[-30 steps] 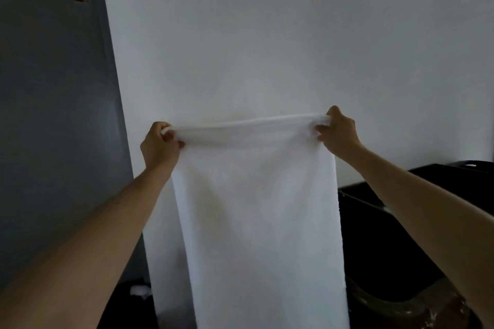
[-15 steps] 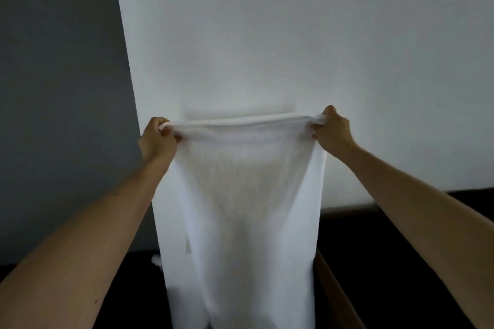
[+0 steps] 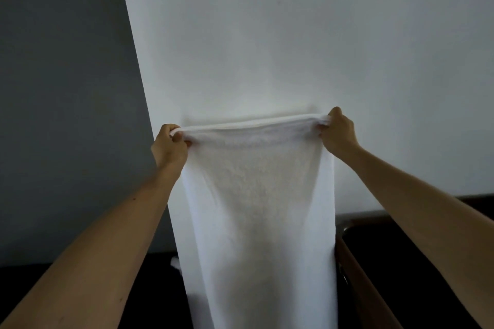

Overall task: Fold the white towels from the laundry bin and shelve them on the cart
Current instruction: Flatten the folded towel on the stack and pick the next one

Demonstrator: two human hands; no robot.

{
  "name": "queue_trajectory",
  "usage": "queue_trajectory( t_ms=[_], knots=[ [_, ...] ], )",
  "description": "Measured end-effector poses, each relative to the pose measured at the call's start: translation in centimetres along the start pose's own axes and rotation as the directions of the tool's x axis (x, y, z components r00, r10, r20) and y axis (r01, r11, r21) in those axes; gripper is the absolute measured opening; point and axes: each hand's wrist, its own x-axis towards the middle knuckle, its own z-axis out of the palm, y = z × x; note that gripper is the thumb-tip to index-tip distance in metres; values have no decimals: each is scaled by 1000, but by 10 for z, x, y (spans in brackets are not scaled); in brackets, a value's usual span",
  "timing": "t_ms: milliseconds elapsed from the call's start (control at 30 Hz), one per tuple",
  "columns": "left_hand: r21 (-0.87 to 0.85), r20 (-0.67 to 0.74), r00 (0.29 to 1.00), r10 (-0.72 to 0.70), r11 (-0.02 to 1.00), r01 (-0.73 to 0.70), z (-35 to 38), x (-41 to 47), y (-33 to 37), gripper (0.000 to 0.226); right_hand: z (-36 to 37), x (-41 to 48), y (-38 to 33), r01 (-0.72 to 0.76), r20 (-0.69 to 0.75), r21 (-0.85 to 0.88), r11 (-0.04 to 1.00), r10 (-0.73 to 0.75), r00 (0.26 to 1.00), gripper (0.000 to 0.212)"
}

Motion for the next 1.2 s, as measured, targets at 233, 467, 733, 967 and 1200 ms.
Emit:
queue_trajectory(
  t_ms=[233, 467, 733, 967, 1200],
  knots=[
    [7, 1, 1000, -12, 1000, 12, 11, 32, -8, 15, 26, 29, -5, -6, 18, 32, 999, 5, 1000, 13],
    [-14, -3, 1000, 28, 1000, -28, 13, 50, 9, 15, 18, 51, -22, 8, -19, 27, 1000, -7, 1000, 12],
    [-24, 39, 999, -13, 1000, 14, -13, 30, -11, 14, 18, 17, -22, -39, 29, 16, 999, 38, 999, 13],
    [-64, 83, 996, -20, 998, 25, -37, -10, -12, 17, -8, -40, -17, -56, -2, -59, 997, 56, 998, 12],
    [-72, 90, 992, -85, 993, 92, -79, -77, 3, 20, -49, -103, -20, -91, 1, -46, 995, 91, 996, 13]
  ],
)
